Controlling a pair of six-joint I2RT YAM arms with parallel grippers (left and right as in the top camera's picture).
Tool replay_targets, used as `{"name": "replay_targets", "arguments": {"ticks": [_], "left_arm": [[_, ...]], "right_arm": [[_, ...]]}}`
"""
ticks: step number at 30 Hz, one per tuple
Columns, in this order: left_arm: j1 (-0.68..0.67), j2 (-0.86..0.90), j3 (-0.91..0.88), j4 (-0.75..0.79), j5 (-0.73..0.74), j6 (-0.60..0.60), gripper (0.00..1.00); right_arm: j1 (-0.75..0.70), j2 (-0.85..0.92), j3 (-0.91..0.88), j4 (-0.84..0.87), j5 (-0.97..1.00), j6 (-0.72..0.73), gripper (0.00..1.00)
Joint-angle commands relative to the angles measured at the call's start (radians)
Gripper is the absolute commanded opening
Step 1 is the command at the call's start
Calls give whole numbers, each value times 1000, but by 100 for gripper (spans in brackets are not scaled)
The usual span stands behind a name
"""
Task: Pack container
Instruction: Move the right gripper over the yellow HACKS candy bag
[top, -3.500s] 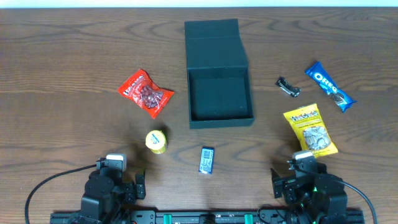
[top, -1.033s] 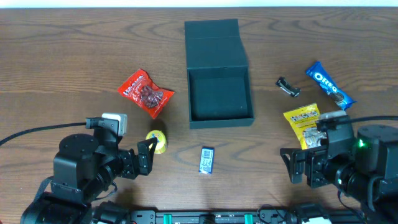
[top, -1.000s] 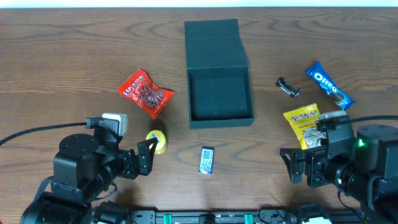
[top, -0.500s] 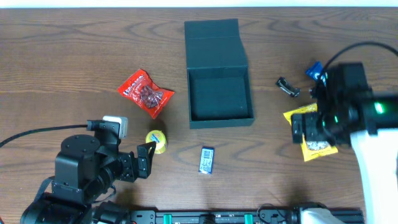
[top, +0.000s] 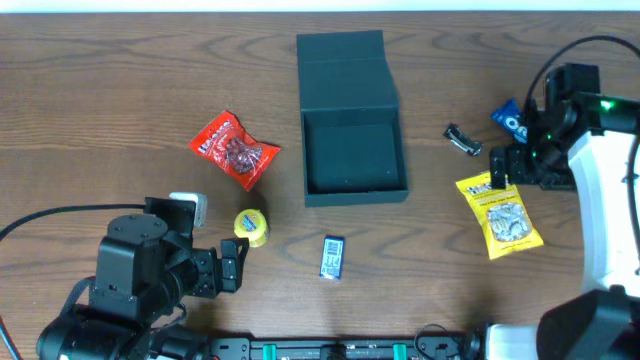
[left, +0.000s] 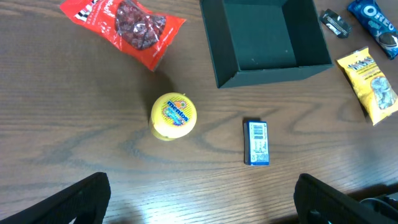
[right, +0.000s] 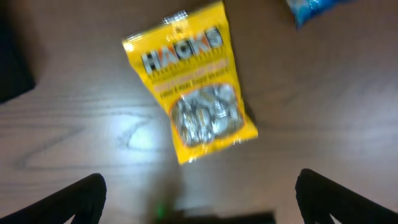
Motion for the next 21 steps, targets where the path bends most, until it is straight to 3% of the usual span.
{"name": "replay_targets", "arguments": {"ticks": [1,4,21], "left_arm": [[3,3,17,-3,-11,-3,95],[3,3,16,-4,-29,1,95],[3,3,6,-63,-99,0,95]], "right_arm": [[-6,25,16,12,-51,-124,99],[-8,51,16,7,-59,-173,99],[-36,283,-26,32,1,-151,99]]}}
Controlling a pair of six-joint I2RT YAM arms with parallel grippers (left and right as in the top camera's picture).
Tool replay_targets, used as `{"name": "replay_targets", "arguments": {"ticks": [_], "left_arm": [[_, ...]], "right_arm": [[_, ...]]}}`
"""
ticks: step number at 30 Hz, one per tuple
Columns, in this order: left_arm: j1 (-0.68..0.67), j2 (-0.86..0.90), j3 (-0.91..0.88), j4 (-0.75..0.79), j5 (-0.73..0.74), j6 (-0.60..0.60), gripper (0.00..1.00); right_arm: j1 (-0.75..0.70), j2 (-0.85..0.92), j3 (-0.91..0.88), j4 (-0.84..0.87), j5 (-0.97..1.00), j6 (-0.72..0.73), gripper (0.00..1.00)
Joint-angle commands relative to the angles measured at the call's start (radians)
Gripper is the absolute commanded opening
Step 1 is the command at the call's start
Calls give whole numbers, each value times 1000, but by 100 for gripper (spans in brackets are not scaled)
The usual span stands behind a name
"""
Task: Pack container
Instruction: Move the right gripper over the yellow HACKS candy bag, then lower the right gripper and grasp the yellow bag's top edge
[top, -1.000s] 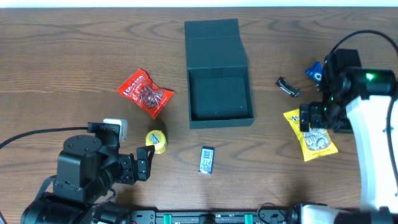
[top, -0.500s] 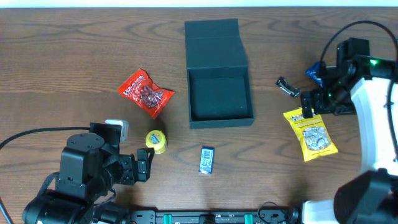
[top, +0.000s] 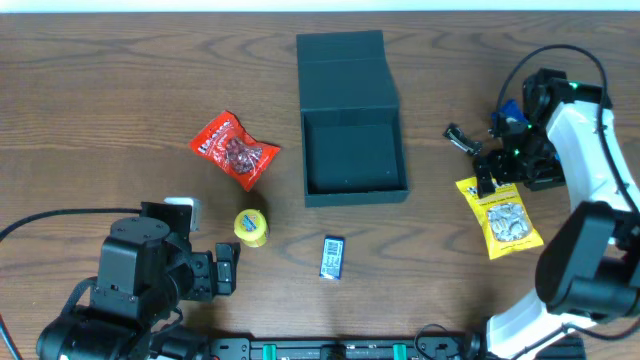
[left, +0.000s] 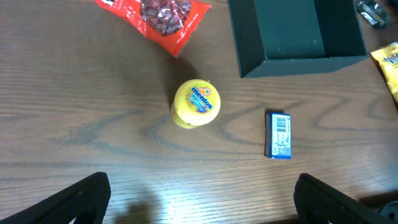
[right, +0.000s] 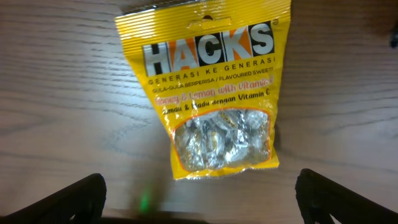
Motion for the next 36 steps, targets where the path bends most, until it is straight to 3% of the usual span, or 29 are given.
{"name": "replay_targets", "arguments": {"ticks": [1,21,36], "left_arm": [[3,2,5,-5,-20,0,95],[3,2,-15,2,-79,-12,95],[3,2,-15,10,-79,-12,95]], "right_arm": [[-22,17,-26,14,29,3,99],[-52,18,-240,242,30,30,99],[-52,18,-247,304,29,72,99]]}}
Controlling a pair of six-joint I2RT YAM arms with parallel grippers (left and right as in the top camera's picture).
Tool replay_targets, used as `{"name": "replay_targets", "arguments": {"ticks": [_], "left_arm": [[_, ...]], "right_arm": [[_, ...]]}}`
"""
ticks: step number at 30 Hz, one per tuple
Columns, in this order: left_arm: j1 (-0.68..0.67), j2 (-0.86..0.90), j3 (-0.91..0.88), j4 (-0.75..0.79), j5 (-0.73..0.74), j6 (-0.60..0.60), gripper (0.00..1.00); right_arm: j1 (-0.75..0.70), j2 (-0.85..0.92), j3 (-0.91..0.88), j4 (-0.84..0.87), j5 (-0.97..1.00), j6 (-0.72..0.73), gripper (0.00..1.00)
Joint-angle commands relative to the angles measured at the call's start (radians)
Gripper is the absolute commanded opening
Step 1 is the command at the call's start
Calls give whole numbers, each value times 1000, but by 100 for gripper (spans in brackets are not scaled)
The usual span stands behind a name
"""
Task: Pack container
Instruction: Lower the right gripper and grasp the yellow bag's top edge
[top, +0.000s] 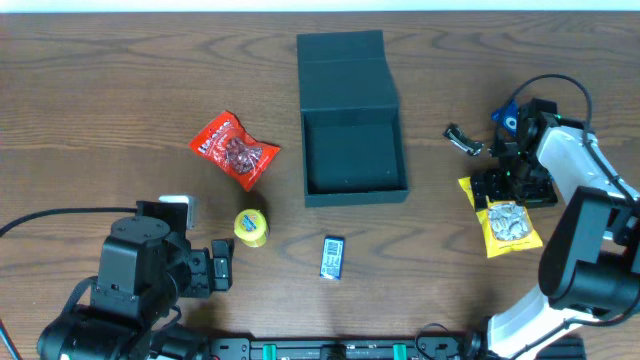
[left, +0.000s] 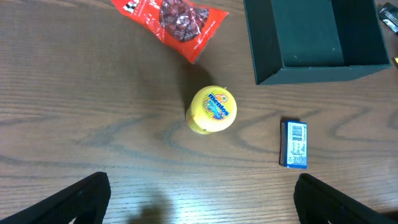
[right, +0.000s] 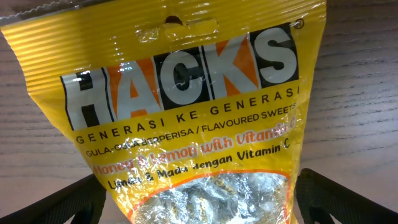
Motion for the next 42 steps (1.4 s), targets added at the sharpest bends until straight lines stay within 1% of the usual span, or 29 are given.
{"name": "replay_targets", "arguments": {"ticks": [1,14,21,26,28,29,30,31,33,34,38,42], "left_arm": [[3,2,-11,0,-19,-8,95],[3,2,-11,1,-19,-8,95],[3,2,-11,0,-19,-8,95],[3,2,-11,0,-19,-8,95],[3,2,-11,0,-19,-8,95],[3,2,-11,0,-19,-8,95],[3,2,-11,0,-19,-8,95],[3,2,-11,0,-19,-8,95],[3,2,-11,0,-19,-8,95],[3,2,-11,0,-19,-8,95],[3,2,-11,0,-19,-8,95],[3,2,-11,0,-19,-8,95]], "right_arm": [[-8,2,-6,6,3,29,99],[-7,2,-58,46,-8,105,99],[-4,2,-83,65,-8,119,93],[-4,2,-83,66,-8,137,93],[-4,2,-80,70,-8,137,89],[-4,2,-77,70,-8,140,86],[-4,2,-73,71,-8,144,80],[-4,2,-69,70,-8,144,72],[-4,2,-61,69,-8,145,49],[-4,2,-57,69,-8,145,46],[-4,2,-49,69,-8,153,48],[-4,2,-49,73,-8,153,46]]}}
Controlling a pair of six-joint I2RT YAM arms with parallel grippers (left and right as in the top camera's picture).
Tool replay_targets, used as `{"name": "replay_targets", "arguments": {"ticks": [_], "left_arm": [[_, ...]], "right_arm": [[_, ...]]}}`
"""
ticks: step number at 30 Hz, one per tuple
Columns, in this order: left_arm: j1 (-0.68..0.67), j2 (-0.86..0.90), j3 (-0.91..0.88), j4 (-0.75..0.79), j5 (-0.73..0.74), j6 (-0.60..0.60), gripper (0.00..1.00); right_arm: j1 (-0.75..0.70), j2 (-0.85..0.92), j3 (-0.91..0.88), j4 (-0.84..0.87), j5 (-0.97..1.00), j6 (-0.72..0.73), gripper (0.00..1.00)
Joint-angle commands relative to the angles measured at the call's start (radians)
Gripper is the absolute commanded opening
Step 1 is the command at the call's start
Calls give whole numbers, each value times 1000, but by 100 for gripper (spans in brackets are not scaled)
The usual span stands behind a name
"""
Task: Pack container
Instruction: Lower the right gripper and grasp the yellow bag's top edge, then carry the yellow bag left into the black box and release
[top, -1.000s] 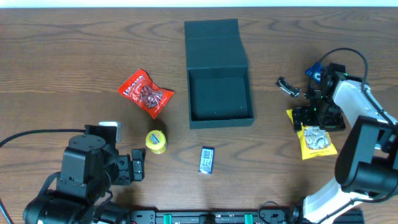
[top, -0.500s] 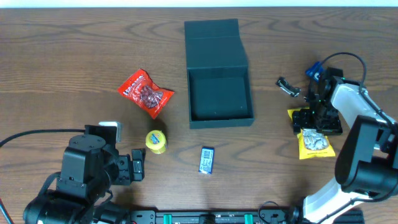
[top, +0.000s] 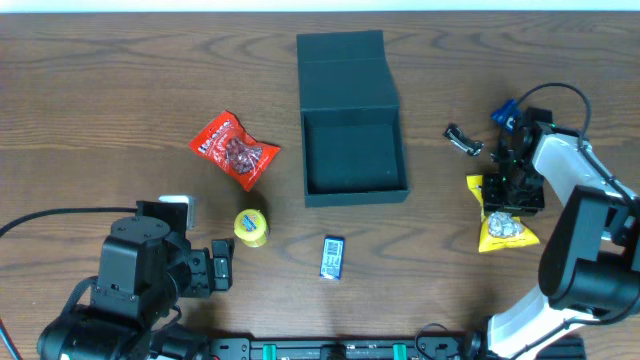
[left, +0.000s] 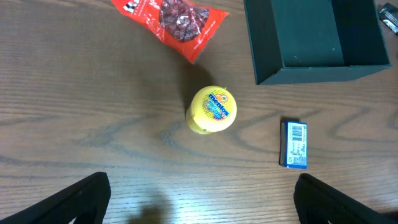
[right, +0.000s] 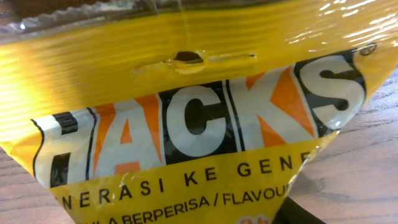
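Note:
The open dark green box (top: 353, 150) sits at the table's middle back. My right gripper (top: 508, 192) is down on the yellow HACKS sweets bag (top: 500, 226) and shut on its upper part, which is bunched narrow. That bag (right: 186, 112) fills the right wrist view, bent, with one dark finger (right: 305, 213) showing at its lower right. My left gripper (top: 216, 268) stands open near the front left. Its fingers (left: 74, 199) are wide apart over bare wood. In front of it are a yellow round tub (left: 212, 109) and a small blue box (left: 294, 144).
A red snack bag (top: 233, 148) lies left of the box. A black clip (top: 463, 140) and a blue Oreo pack (top: 503, 115) lie just behind the right gripper. The right arm's cable loops above them.
My right gripper was open just above the flat HACKS bag. Now it is shut on the bag's top, and the bag is crumpled and narrower. The left arm has not moved.
My right gripper stood open, high over the yellow bag. It was then lower and centred on it, then close over its printed top. Now it is shut on the bag. The left gripper drew back slightly early on, staying open.

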Motion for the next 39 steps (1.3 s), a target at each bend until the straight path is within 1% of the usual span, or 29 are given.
{"name": "replay_targets", "arguments": {"ticks": [1,7,9,12,14,25,28,33,39], "left_arm": [[3,2,-11,0,-19,-8,95],[3,2,-11,0,-19,-8,95],[3,2,-11,0,-19,-8,95],[3,2,-11,0,-19,-8,95],[3,2,-11,0,-19,-8,95],[3,2,-11,0,-19,-8,95],[3,2,-11,0,-19,-8,95],[3,2,-11,0,-19,-8,95],[3,2,-11,0,-19,-8,95]], "right_arm": [[-4,2,18,8,-8,13,46],[-4,2,18,11,-8,40,38],[-4,2,18,12,-8,49,37],[-4,2,18,15,-8,66,32],[-4,2,18,16,-8,70,27],[-4,1,18,34,-8,130,12],[-4,-1,31,31,-8,160,1],[-4,-1,103,-28,-46,162,1],[-4,-3,225,-153,-69,162,1]]}}
